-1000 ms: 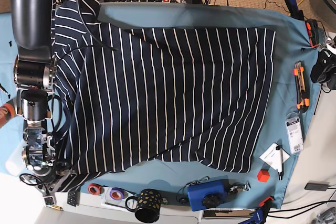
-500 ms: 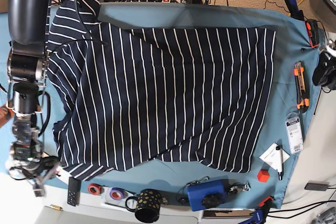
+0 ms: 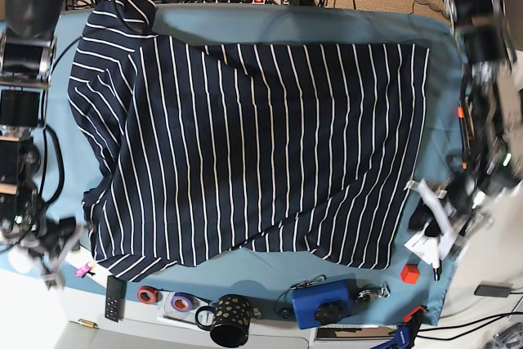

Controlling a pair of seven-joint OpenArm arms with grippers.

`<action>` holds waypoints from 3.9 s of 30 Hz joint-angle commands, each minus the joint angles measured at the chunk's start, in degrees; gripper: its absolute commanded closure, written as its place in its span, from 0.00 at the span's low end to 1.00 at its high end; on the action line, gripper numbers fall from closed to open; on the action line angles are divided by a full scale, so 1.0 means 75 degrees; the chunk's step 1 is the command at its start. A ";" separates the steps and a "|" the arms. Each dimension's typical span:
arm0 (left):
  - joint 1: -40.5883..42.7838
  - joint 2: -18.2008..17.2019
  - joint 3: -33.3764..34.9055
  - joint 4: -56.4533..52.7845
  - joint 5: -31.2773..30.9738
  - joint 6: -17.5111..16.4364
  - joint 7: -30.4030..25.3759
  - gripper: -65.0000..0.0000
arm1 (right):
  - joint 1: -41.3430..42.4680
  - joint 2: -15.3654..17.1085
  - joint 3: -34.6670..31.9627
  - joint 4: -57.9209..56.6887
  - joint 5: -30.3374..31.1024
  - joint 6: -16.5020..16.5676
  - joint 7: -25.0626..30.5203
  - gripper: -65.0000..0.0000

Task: Layout the t-shirt on the table in an organized manner, then fold the t-shirt properly
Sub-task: 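Move both grippers to the shirt's collar-side corners, then grasp the two collar-side corners of the shirt with both grippers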

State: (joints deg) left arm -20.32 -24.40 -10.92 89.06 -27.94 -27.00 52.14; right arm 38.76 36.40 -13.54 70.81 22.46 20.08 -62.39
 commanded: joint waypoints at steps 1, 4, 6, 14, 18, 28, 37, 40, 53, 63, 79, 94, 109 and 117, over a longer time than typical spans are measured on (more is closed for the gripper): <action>-0.0527 -0.0111 0.0216 -0.0353 0.0029 0.0029 -0.0172 0.68 | 0.0061 0.0152 0.0070 0.0102 0.0102 0.0015 -0.0006 0.63; -0.1746 -0.0111 0.0947 -0.1950 0.0067 0.0035 -0.0385 0.68 | -0.0490 0.0166 0.0073 0.0105 0.0393 0.0195 -0.0189 0.63; -0.2451 -0.0114 0.1314 -0.2908 -0.0146 0.0099 -0.0428 0.68 | -0.0845 0.0166 0.0073 0.0111 0.0586 0.0297 -0.0262 0.63; -0.3118 -0.0204 0.1306 -0.3605 -0.1897 -0.0353 0.0845 0.68 | -0.2081 0.0160 0.1087 0.0379 0.2017 0.0953 -0.0720 0.63; -0.2862 -0.0198 0.0647 -0.3069 -0.2725 -0.0344 0.1886 0.72 | -0.2841 0.0160 0.2503 0.1134 0.2865 0.1402 -0.1078 0.63; -0.0965 -0.0195 -0.0801 0.0067 -0.2008 0.0382 0.2547 0.82 | -0.4727 0.0160 0.4672 0.3722 0.3456 0.1667 -0.1416 0.63; 0.1795 -0.0189 -0.1180 0.2145 -0.1096 0.0959 0.2387 0.82 | -0.6601 -0.0181 0.5505 0.5199 0.3468 0.1603 -0.1568 0.63; 0.2751 -0.0175 -0.1842 0.2871 -0.1110 0.0950 0.2378 0.82 | -0.7242 -0.0571 0.6225 0.5353 0.3646 0.1542 -0.1696 0.63; 0.5727 -0.0172 -0.6082 0.4010 -0.2804 0.0393 0.2390 0.82 | -0.9122 -0.1731 0.8271 0.5345 0.4511 0.1711 -0.2348 0.63; 0.5925 -0.0172 -0.7015 0.4010 -0.3509 0.0192 0.2626 0.82 | -0.9466 -0.1909 0.8262 0.5348 0.3649 0.2657 -0.2348 0.47; 0.5922 -0.0154 -0.7012 0.4010 -0.3512 0.0192 0.2585 0.82 | -0.9431 -0.2104 0.8052 0.3783 0.3652 0.2343 -0.1693 0.46; 0.5901 -0.0154 -0.7012 0.4010 -0.3713 0.0096 0.2448 0.82 | -0.8620 -0.2442 0.7842 0.3200 0.4797 0.2643 -0.2348 0.46; 0.5904 -0.0152 -0.7012 0.4010 -0.3786 0.0020 0.2451 0.82 | -0.8620 -0.2865 0.7344 0.3200 0.6137 0.2657 -0.2348 0.46; 0.6102 0.0702 -0.7006 0.4007 -0.4639 0.0012 0.2588 0.45 | -0.8620 -0.2838 0.7157 0.3200 0.6114 0.2657 -0.2348 0.46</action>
State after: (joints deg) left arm 25.19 -17.89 -63.00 118.28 -61.80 -27.00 72.47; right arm -25.71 14.24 39.94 94.17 68.07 39.97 -79.90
